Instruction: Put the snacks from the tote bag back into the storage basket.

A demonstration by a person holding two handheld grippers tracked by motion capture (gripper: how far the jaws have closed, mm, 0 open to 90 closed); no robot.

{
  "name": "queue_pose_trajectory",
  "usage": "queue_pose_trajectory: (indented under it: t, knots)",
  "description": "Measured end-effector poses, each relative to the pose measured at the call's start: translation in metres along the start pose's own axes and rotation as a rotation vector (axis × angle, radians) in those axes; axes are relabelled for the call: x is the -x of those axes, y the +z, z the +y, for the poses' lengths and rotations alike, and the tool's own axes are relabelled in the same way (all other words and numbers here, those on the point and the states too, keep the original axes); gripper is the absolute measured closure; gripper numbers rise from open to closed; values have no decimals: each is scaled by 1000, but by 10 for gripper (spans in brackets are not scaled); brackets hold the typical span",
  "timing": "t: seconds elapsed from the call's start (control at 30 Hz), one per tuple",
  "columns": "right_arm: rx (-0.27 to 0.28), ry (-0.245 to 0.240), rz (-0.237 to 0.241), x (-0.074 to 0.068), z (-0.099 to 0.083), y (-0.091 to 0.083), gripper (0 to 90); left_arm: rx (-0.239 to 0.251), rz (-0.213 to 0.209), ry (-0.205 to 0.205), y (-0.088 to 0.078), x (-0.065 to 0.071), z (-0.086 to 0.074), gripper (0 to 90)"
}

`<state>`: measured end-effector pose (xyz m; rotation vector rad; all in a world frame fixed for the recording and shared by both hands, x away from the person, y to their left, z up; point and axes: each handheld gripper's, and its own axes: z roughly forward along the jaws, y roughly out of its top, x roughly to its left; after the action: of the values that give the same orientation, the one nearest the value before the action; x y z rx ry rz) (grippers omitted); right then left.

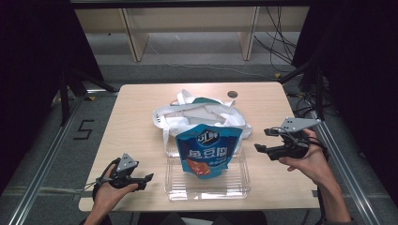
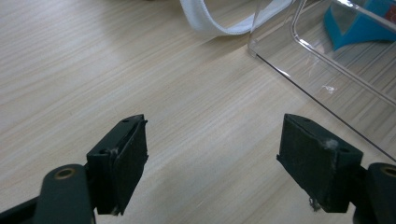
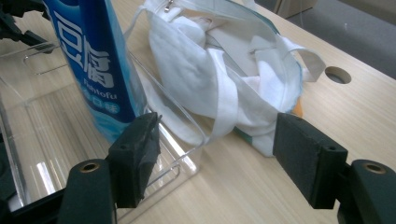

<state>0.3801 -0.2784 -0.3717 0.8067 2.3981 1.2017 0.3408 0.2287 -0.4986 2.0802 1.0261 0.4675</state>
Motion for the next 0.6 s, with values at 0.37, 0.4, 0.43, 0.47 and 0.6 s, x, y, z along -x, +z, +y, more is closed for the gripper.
queue_pose_trajectory:
  t: [0.37,0.4,0.43,0.47,0.6]
  knots:
    - [-19,42,-30,-1,-26,0,308,-8,2,14,-3,1,0,230]
    - [-9,56,-44,-3,-28,1,306,-4,5,22,-3,1,0,230]
    - [-14,66,-46,-3,-30,1,305,-5,-2,17,-3,1,-1,230]
    - [-21,65,-38,-2,-33,1,305,-3,1,14,-3,1,-1,230]
    - [-33,93,-60,-5,-45,2,305,-2,2,19,-3,1,0,230]
